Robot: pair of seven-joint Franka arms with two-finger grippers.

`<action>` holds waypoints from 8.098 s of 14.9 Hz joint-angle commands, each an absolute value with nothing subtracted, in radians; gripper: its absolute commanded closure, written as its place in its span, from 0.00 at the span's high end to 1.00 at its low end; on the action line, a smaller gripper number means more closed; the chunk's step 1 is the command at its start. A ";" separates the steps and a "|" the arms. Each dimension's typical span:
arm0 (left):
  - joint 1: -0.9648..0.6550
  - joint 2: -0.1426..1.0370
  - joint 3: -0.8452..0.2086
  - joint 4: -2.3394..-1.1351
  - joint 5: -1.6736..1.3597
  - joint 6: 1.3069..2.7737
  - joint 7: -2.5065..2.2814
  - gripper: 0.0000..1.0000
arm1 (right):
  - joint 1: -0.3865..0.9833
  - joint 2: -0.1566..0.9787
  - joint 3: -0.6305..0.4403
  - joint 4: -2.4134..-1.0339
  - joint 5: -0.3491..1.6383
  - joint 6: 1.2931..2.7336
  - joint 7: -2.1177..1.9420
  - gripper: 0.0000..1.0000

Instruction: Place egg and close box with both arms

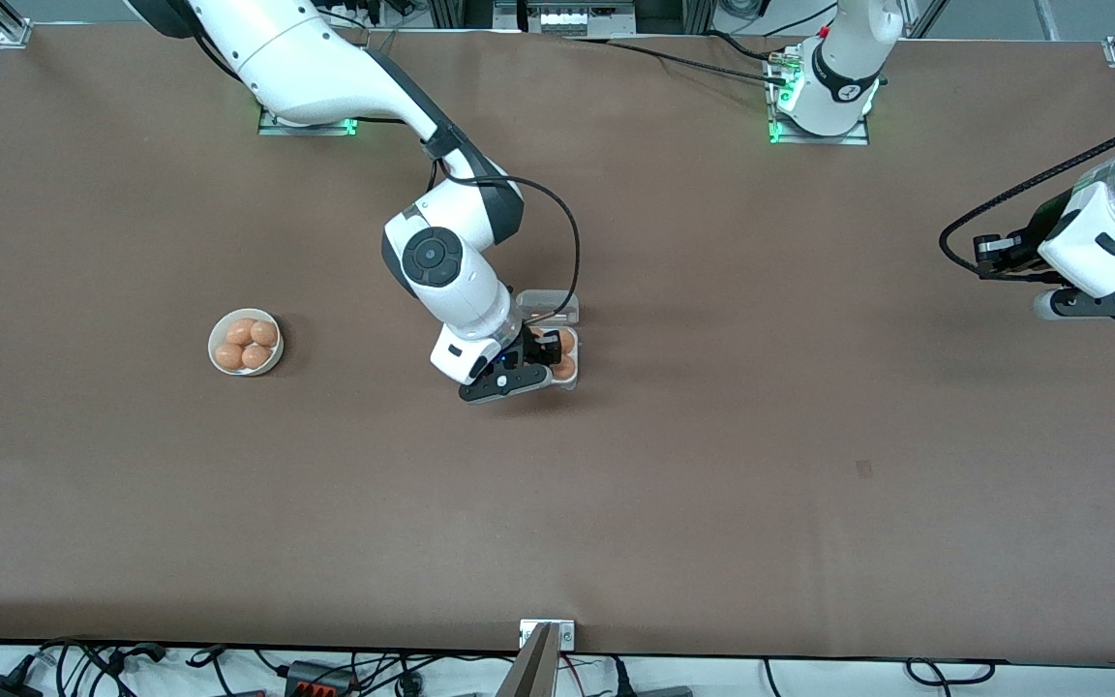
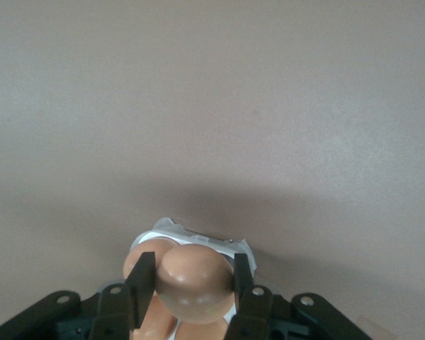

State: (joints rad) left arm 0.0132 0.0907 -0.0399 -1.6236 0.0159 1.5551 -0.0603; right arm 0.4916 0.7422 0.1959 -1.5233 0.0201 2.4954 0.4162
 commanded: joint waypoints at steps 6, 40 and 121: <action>0.011 0.106 -0.043 -1.589 0.032 1.520 -0.044 0.00 | 0.508 0.755 0.189 -1.565 0.023 2.566 0.431 0.00; -0.437 0.398 -0.052 -1.461 -0.365 1.611 -0.544 0.00 | -0.002 0.315 -0.042 -1.353 -0.038 1.675 0.040 1.00; -0.235 0.236 -0.044 -1.480 -0.097 1.497 -0.114 0.00 | 0.015 -0.018 -0.046 -1.689 -0.025 1.678 -0.012 1.00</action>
